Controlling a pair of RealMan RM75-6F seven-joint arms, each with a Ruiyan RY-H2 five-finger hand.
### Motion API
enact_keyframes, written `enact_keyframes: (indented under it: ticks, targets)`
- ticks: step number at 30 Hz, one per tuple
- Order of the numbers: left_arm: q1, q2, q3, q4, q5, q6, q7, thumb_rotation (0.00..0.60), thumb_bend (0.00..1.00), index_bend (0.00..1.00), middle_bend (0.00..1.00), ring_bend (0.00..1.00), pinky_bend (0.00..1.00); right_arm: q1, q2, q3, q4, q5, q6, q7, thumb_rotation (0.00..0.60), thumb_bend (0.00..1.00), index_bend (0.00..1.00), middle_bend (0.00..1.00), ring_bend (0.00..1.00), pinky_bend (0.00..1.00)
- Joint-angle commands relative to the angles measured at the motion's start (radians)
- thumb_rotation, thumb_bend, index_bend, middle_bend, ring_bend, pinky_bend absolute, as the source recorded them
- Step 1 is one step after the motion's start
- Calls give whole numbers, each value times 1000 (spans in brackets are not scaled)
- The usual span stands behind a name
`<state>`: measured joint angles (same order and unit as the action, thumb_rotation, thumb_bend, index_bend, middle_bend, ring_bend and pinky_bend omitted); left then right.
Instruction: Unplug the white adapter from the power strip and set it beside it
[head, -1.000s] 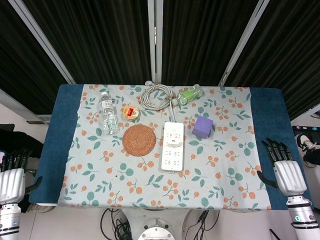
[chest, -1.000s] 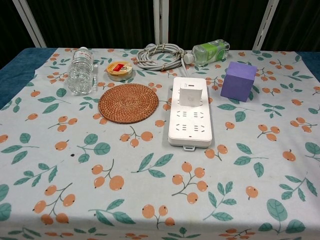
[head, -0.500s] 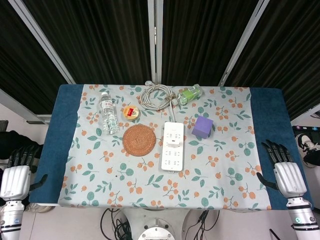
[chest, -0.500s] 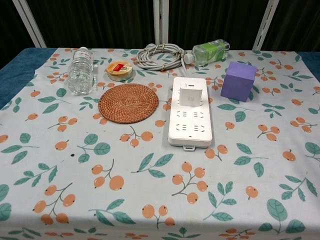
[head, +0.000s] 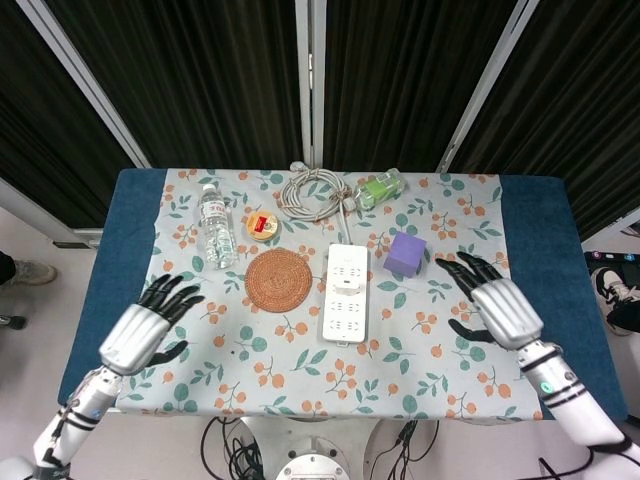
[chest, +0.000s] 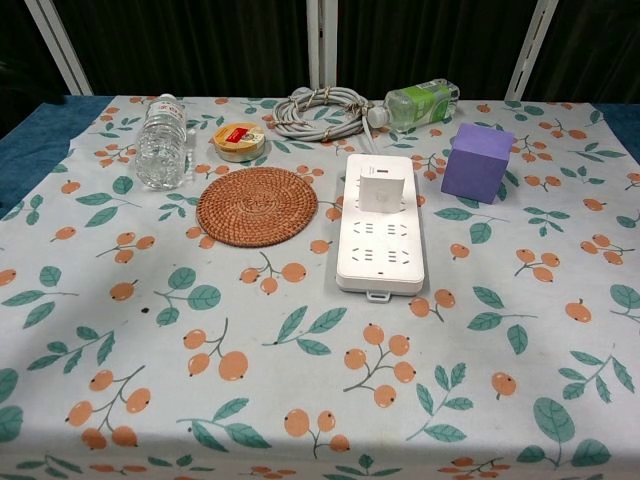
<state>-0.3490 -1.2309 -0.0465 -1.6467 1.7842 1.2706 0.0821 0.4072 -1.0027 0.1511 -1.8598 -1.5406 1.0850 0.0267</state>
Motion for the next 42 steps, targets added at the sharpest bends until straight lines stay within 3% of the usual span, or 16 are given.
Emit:
enact_keyframes:
  ticks: [1,7,14,30,42]
  targets:
    - [-142,-53,-16,-27,46,-162,29,600,270,182,135,20,83,165,-54,83,-53,177,-184,-122,600,179,0,158,0,151]
    - [-255,-125,-70,-34,-6,-288,103,600,273,180,135,20,83,290,-167,115,-8,384,-259,-259,600,164,0,171,0,176]
    - [-345,-205,-82,5,-71,-388,117,600,274,173,135,20,77,380,-242,115,50,538,-276,-348,600,157,0,177,1,179]
    - [-526,-456,-81,189,-141,-529,138,600,310,168,135,20,77,539,-402,54,188,738,-299,-470,600,157,58,221,37,217]
    - [-569,-507,-61,270,-186,-532,121,600,323,161,150,38,83,606,-505,24,299,839,-281,-520,600,157,117,260,71,242]
